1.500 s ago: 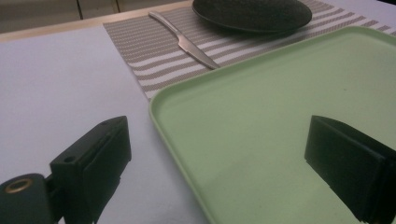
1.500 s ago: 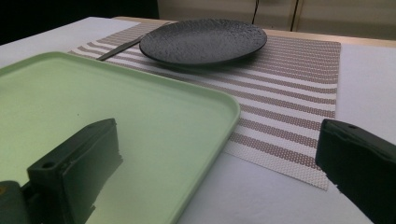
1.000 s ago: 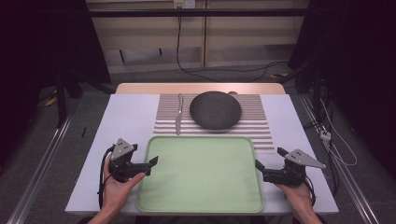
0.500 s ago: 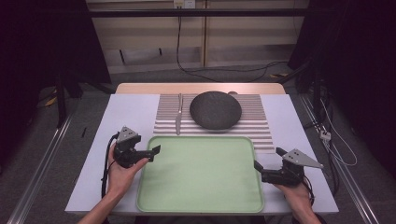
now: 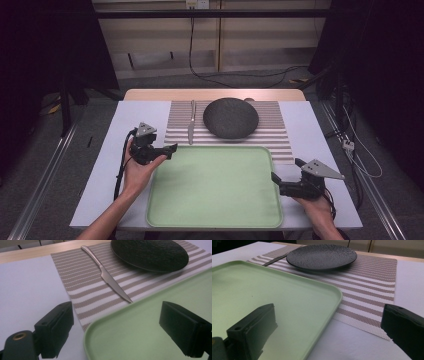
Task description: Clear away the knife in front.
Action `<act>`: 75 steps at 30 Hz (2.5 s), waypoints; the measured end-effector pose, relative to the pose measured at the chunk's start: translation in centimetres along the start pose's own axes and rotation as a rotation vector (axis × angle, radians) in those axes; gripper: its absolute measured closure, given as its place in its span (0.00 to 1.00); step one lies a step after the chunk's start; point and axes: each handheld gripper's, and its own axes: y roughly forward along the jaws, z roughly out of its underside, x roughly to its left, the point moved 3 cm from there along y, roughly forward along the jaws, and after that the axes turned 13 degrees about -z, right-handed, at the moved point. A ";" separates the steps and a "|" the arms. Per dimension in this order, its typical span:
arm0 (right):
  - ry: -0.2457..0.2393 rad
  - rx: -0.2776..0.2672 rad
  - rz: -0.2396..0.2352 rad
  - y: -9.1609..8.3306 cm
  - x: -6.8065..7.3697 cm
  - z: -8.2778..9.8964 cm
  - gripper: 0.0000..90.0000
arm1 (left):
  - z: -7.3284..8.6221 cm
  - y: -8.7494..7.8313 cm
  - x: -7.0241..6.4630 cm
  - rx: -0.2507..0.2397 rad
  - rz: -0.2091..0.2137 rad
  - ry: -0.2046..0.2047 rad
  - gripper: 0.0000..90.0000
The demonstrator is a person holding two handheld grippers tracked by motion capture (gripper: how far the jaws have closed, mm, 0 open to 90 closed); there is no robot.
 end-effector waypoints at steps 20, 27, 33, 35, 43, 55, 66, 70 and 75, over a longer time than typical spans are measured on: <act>0.000 0.006 -0.006 0.1 -0.1 0.0 0.00 | -4.0 5.3 -0.8 0.071 -0.014 0.017 0.16; 0.003 0.008 -0.017 0.4 -0.2 0.0 0.00 | -5.7 7.5 -0.8 0.087 -0.027 0.023 0.18; 0.006 0.008 -0.019 0.4 -0.2 0.0 0.00 | -7.0 9.5 -0.7 0.114 -0.035 0.026 0.20; 0.005 0.009 -0.020 0.4 -0.2 0.1 0.00 | -7.2 10.3 -0.9 0.137 -0.034 0.024 0.22; 0.003 0.015 -0.026 0.4 -0.2 0.1 0.00 | -7.8 13.3 -0.5 0.181 -0.062 0.026 0.33; 0.011 0.023 -0.044 0.6 -0.3 0.2 0.00 | -7.6 18.1 -0.8 0.243 -0.082 0.027 0.56; 0.003 0.029 -0.034 0.5 -0.3 0.3 0.00 | -7.8 19.7 -1.5 0.280 -0.096 0.039 0.71; 0.006 0.032 -0.034 0.6 -0.3 0.3 0.00 | -7.9 20.0 -1.3 0.282 -0.093 0.016 0.73; 0.005 0.032 -0.037 0.7 -0.4 0.3 0.00 | -8.2 20.1 -1.6 0.307 -0.083 0.030 0.81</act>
